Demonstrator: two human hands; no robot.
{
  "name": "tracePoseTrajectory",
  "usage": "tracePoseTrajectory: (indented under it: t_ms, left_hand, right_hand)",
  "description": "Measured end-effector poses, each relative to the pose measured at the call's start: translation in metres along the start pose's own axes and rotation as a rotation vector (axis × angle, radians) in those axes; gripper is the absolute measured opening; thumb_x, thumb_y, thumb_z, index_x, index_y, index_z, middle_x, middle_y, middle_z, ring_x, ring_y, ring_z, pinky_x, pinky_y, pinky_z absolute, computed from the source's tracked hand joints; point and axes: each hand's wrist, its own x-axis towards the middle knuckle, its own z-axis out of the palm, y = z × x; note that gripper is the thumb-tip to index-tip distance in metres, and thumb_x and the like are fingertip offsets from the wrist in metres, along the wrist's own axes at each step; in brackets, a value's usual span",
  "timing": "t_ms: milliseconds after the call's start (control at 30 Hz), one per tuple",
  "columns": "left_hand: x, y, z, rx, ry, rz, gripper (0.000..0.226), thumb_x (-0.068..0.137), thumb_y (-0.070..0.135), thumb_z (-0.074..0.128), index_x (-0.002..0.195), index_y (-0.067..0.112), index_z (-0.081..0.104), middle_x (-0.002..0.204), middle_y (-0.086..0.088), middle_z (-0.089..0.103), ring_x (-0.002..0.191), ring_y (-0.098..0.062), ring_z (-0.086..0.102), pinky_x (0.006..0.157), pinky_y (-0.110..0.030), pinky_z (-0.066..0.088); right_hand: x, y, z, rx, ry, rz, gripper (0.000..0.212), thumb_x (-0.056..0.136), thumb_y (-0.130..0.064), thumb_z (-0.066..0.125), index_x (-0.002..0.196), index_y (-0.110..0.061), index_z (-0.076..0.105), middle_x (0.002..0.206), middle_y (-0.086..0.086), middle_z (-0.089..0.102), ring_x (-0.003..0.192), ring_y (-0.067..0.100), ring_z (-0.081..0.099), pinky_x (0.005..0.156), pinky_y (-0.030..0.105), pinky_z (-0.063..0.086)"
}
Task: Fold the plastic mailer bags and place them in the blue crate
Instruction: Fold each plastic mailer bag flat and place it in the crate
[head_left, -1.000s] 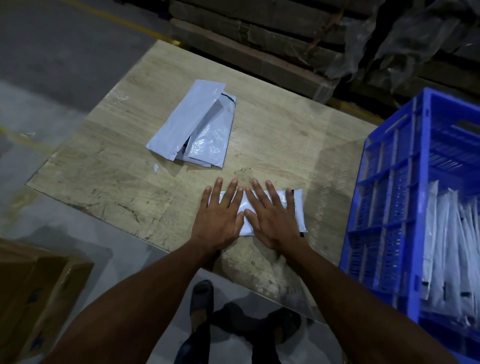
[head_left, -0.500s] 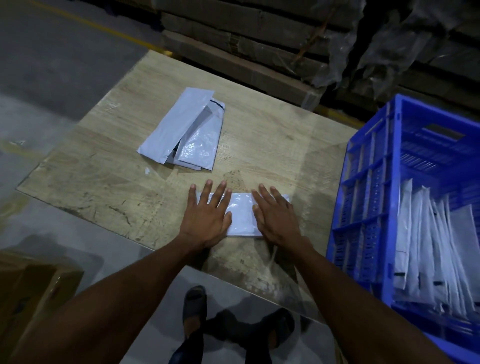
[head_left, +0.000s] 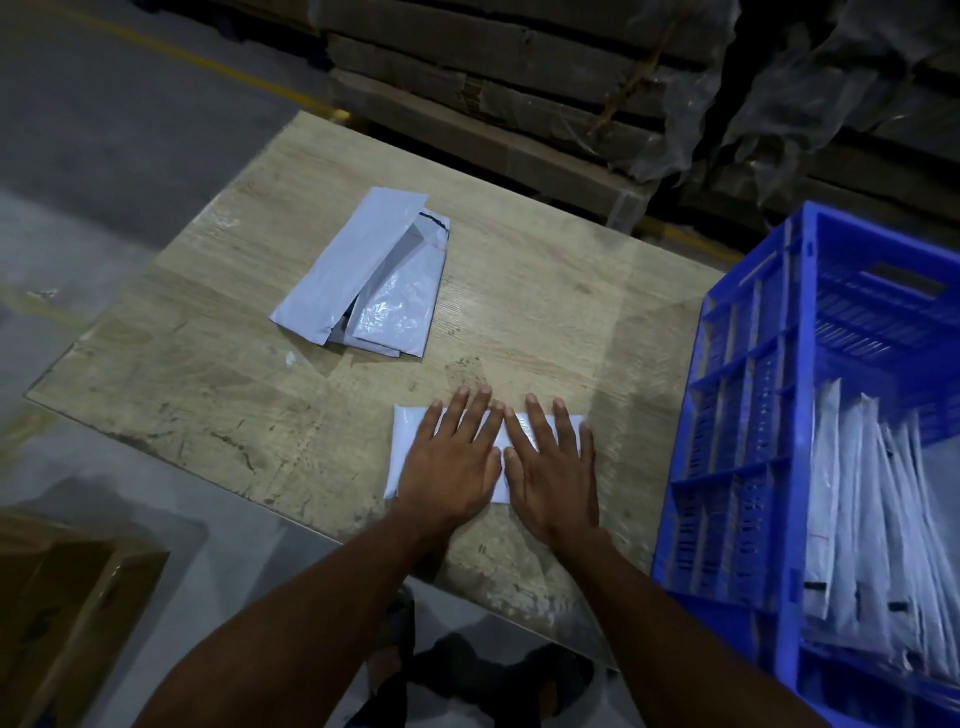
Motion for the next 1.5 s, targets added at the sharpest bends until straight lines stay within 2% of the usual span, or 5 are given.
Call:
tracePoseTrajectory:
  t_ms: [500, 700, 1000, 1167, 1500]
  left_hand:
    - [-0.043, -0.038, -0.006, 0.021, 0.007, -0.177, 0.072, 0.099, 0.058, 0.04, 0.16, 0.021, 0.037, 0.171, -0.01, 0.021, 0.157, -0.042, 0.013, 0.121, -0.059, 0.026]
    - [-0.044, -0.039, -0.005, -0.009, 0.034, -0.177, 0.073, 0.098, 0.059, 0.04, 0.162, 0.024, 0.034, 0.171, -0.014, 0.017, 0.158, -0.04, 0.012, 0.123, -0.057, 0.022]
    - [-0.043, -0.042, 0.001, 0.007, 0.036, -0.175, 0.074, 0.097, 0.059, 0.04, 0.162, 0.024, 0.031, 0.17, -0.021, 0.015, 0.157, -0.042, 0.012, 0.123, -0.058, 0.019]
    - [-0.042, -0.053, -0.004, 0.002, -0.041, -0.103, 0.074, 0.1, 0.064, 0.03, 0.165, 0.029, 0.022, 0.172, -0.018, 0.009, 0.159, -0.038, 0.005, 0.125, -0.058, 0.015]
    - [-0.059, -0.07, -0.018, -0.012, -0.052, 0.087, 0.091, 0.095, 0.069, 0.041, 0.165, 0.016, 0.017, 0.173, -0.013, 0.002, 0.159, -0.038, -0.002, 0.117, -0.076, 0.011]
  right_hand:
    - [0.003, -0.011, -0.014, -0.117, -0.1, 0.034, 0.057, 0.105, -0.054, 0.019, 0.158, -0.034, 0.018, 0.169, 0.007, 0.006, 0.155, 0.035, -0.006, 0.115, 0.072, -0.004]
    - [0.007, -0.008, -0.007, -0.081, -0.167, -0.053, 0.061, 0.105, -0.056, 0.016, 0.158, -0.029, 0.03, 0.168, 0.003, 0.018, 0.154, 0.034, 0.014, 0.117, 0.064, 0.019]
    - [-0.001, 0.005, -0.009, -0.065, -0.154, 0.104, 0.067, 0.101, -0.06, 0.013, 0.161, -0.03, 0.016, 0.17, 0.002, 0.004, 0.156, 0.027, 0.002, 0.121, 0.059, 0.01]
    - [-0.001, 0.005, -0.028, -0.048, -0.297, -0.007, 0.091, 0.088, -0.085, 0.005, 0.159, -0.031, -0.012, 0.164, 0.001, -0.027, 0.15, 0.029, -0.029, 0.112, 0.067, -0.021]
    - [-0.013, -0.005, -0.021, -0.097, -0.324, -0.286, 0.067, 0.104, -0.059, 0.012, 0.155, -0.021, 0.032, 0.162, 0.008, 0.033, 0.145, 0.041, 0.035, 0.11, 0.066, 0.035]
